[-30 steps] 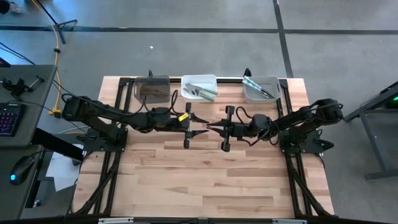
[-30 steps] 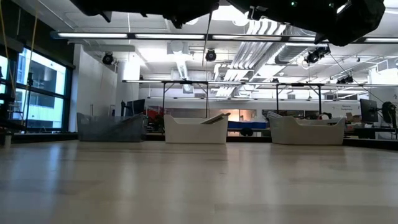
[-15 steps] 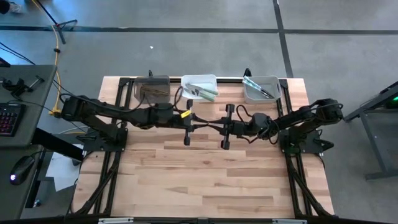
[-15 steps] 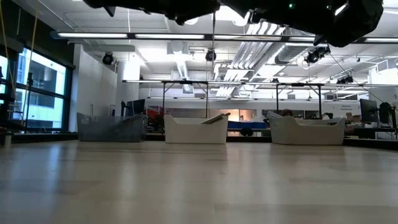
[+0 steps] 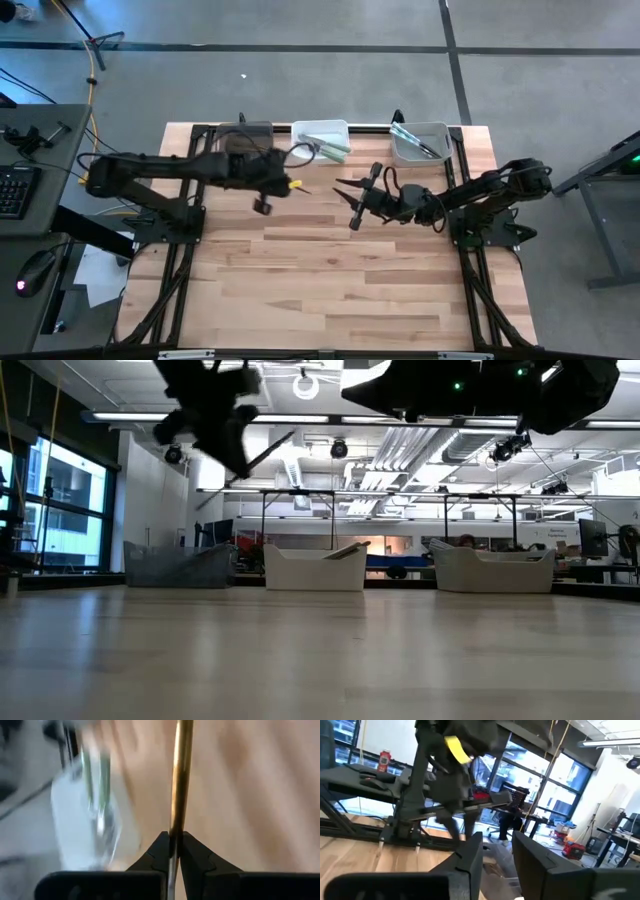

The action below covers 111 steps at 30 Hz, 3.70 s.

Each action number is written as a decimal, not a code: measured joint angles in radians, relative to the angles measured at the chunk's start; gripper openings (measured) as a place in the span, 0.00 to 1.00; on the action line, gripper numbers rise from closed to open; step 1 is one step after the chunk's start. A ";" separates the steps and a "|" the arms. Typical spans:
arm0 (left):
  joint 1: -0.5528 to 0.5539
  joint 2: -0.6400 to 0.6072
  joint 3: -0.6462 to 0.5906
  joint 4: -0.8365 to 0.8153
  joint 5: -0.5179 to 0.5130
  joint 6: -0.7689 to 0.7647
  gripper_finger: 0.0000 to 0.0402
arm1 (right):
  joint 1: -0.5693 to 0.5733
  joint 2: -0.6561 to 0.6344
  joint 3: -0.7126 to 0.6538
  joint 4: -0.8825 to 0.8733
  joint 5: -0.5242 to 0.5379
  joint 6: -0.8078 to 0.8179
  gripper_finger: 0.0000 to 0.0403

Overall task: Sort silverware by color (type)
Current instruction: Put the gold knife into the black bin, then return to Home Position

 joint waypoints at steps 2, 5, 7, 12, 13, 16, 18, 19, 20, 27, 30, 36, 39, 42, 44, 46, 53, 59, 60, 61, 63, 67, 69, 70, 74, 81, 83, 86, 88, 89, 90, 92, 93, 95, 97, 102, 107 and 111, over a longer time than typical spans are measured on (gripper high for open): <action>0.041 -0.014 0.001 -0.097 -0.041 0.065 0.03 | 0.000 0.000 0.000 -0.004 0.000 0.002 0.22; 0.118 -0.032 0.001 -0.187 -0.042 0.139 0.03 | 0.000 0.000 0.000 -0.028 0.003 0.009 0.21; 0.174 -0.044 0.001 -0.191 -0.042 0.199 0.03 | 0.000 0.000 -0.001 -0.039 0.003 0.024 0.20; 0.341 -0.050 0.001 -0.174 0.040 0.340 0.03 | 0.000 0.000 -0.001 -0.075 0.003 0.034 0.19; 0.375 -0.046 0.001 -0.167 0.060 0.359 0.03 | 0.000 0.000 -0.001 -0.077 0.003 0.035 0.19; 0.463 -0.030 0.001 -0.124 0.106 0.408 0.03 | 0.000 0.001 -0.002 -0.090 0.002 0.035 0.19; 0.517 -0.026 0.001 -0.092 0.148 0.446 0.03 | 0.000 0.001 -0.002 -0.088 0.002 0.033 0.19; 0.542 -0.022 0.001 -0.083 0.167 0.459 0.03 | 0.000 0.001 -0.002 -0.088 0.002 0.032 0.19; 0.566 -0.016 0.002 -0.079 0.185 0.472 0.03 | 0.000 0.001 -0.002 -0.089 0.002 0.032 0.19; 0.661 0.028 -0.022 -0.064 0.242 0.508 0.03 | -0.003 0.001 -0.002 -0.089 -0.001 0.016 0.19; 0.681 0.030 -0.077 -0.029 0.243 0.555 0.03 | -0.005 0.001 -0.002 -0.088 -0.001 0.012 0.19; 0.734 0.030 -0.166 0.054 0.217 0.627 0.03 | -0.005 0.001 -0.002 -0.088 -0.001 -0.003 0.19; 0.740 0.035 -0.167 0.081 0.215 0.646 0.03 | -0.005 0.001 -0.002 -0.088 -0.001 -0.003 0.19; 0.742 0.054 -0.168 0.076 0.211 0.654 0.03 | -0.005 0.001 -0.002 -0.088 -0.007 -0.003 0.19; 0.742 0.070 -0.167 0.077 0.207 0.657 0.03 | -0.005 0.001 -0.002 -0.088 -0.009 -0.003 0.19; 0.742 0.086 -0.168 0.077 0.196 0.657 0.03 | -0.005 0.001 -0.002 -0.088 -0.009 -0.003 0.19; 0.743 0.137 -0.167 0.088 0.174 0.665 0.04 | -0.005 0.001 -0.002 -0.088 -0.011 -0.003 0.19; 0.743 0.156 -0.166 0.093 0.157 0.663 0.11 | -0.005 0.001 -0.002 -0.088 -0.012 -0.003 0.19; 0.743 0.156 -0.166 0.093 0.157 0.660 0.12 | -0.005 0.001 -0.002 -0.088 -0.012 -0.003 0.19; 0.743 0.154 -0.166 0.093 0.156 0.655 0.14 | -0.005 0.001 -0.002 -0.088 -0.012 -0.003 0.19; 0.742 0.151 -0.166 0.093 0.151 0.637 0.17 | -0.005 0.001 -0.002 -0.088 -0.012 -0.003 0.19; 0.734 0.141 -0.167 0.093 0.128 0.631 0.21 | -0.005 0.001 -0.002 -0.088 -0.012 -0.003 0.19; 0.728 0.132 -0.167 0.093 0.113 0.631 0.23 | -0.005 0.001 -0.002 -0.088 -0.012 -0.003 0.19; 0.723 0.124 -0.167 0.093 0.104 0.630 0.24 | -0.005 0.001 -0.002 -0.088 -0.012 -0.003 0.19; 0.697 0.059 -0.168 0.092 0.082 0.586 0.25 | -0.005 0.001 -0.002 -0.090 -0.012 -0.012 0.19; 0.570 -0.128 -0.168 0.034 0.181 0.384 0.17 | -0.014 0.001 -0.002 -0.170 -0.028 -0.051 0.17; 0.503 -0.153 -0.167 0.004 0.194 0.287 0.13 | -0.031 -0.002 -0.010 -0.208 -0.075 -0.050 0.13; 0.419 -0.165 -0.167 -0.046 0.264 0.117 0.05 | -0.086 -0.024 -0.059 -0.225 -0.189 0.000 0.04; 0.373 -0.172 -0.177 -0.042 0.351 0.030 0.01 | -0.136 -0.066 -0.108 -0.223 -0.261 0.049 0.01; 0.353 -0.182 -0.199 0.000 0.389 -0.009 0.01 | -0.158 -0.091 -0.136 -0.221 -0.278 0.072 0.02; 0.332 -0.194 -0.230 0.060 0.414 -0.046 0.01 | -0.181 -0.121 -0.168 -0.222 -0.284 0.092 0.02; 0.292 -0.214 -0.308 0.215 0.432 -0.116 0.01 | -0.220 -0.189 -0.233 -0.225 -0.298 0.117 0.02; 0.277 -0.225 -0.349 0.283 0.438 -0.144 0.00 | -0.236 -0.229 -0.267 -0.227 -0.305 0.130 0.01; 0.249 -0.245 -0.425 0.413 0.446 -0.194 0.00 | -0.263 -0.310 -0.331 -0.251 -0.327 0.151 0.00; 0.225 -0.267 -0.494 0.520 0.448 -0.237 0.00 | -0.284 -0.393 -0.391 -0.285 -0.336 0.183 0.00; 0.175 -0.341 -0.632 0.742 0.449 -0.360 0.00 | -0.299 -0.563 -0.504 -0.328 -0.323 0.235 0.00; 0.133 -0.421 -0.732 0.889 0.441 -0.466 0.00 | -0.286 -0.685 -0.583 -0.353 -0.238 0.253 0.00; 0.106 -0.473 -0.769 0.918 0.378 -0.489 0.00 | -0.268 -0.762 -0.584 -0.464 -0.233 0.288 0.00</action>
